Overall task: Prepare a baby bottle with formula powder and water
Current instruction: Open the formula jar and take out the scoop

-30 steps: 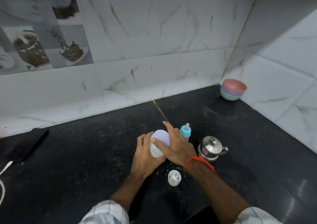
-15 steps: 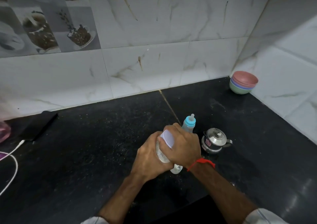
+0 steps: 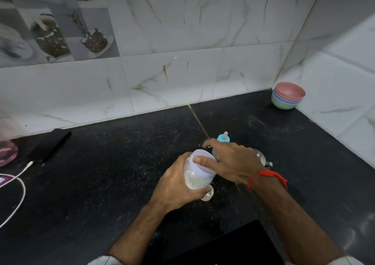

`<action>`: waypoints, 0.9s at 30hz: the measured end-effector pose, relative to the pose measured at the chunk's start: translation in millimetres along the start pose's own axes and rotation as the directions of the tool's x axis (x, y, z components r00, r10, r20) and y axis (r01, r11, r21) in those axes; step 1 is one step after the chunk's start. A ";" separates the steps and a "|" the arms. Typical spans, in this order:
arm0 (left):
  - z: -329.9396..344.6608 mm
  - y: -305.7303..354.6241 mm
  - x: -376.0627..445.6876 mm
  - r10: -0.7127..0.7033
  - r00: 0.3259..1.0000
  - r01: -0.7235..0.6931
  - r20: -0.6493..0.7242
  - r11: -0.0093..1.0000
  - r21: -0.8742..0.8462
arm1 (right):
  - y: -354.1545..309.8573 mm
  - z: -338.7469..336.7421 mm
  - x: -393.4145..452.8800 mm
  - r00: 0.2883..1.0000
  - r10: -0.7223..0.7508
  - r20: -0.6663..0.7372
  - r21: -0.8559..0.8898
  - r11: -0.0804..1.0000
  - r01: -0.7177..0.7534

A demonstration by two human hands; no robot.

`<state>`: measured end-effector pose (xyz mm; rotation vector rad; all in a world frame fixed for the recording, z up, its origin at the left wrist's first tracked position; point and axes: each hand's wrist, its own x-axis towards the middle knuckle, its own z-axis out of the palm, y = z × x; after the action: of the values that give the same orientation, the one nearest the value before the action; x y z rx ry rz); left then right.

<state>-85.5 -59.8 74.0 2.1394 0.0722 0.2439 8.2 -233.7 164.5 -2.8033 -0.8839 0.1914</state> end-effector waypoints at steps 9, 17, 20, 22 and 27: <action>2.6 14.5 -17.5 0.009 1.000 -0.008 -0.005 0.994 0.113 | -1.5 -2.9 -6.5 0.954 -0.124 0.273 0.338 0.941 0.025; -2.5 12.8 -23.3 -0.010 1.000 0.013 -0.023 0.991 0.133 | 8.4 -10.0 -16.2 0.880 -0.437 0.187 0.433 0.841 0.325; -9.4 9.4 -24.1 0.016 1.000 -0.017 0.006 0.988 0.153 | 19.7 -8.0 -22.0 0.903 -0.420 0.095 0.551 0.777 0.304; -11.1 5.0 -25.8 0.015 0.999 -0.020 0.030 0.987 0.162 | 25.6 -5.9 -25.4 0.919 -0.374 0.123 0.599 0.767 0.232; 5.0 6.8 -27.9 -0.011 1.000 0.012 -0.009 0.996 0.088 | 3.0 26.8 -25.2 0.950 -0.285 0.126 0.451 0.870 0.201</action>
<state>-112.1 -71.7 72.9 2.2251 0.1015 0.2472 -15.5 -246.8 139.3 -2.2630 -1.0757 0.5503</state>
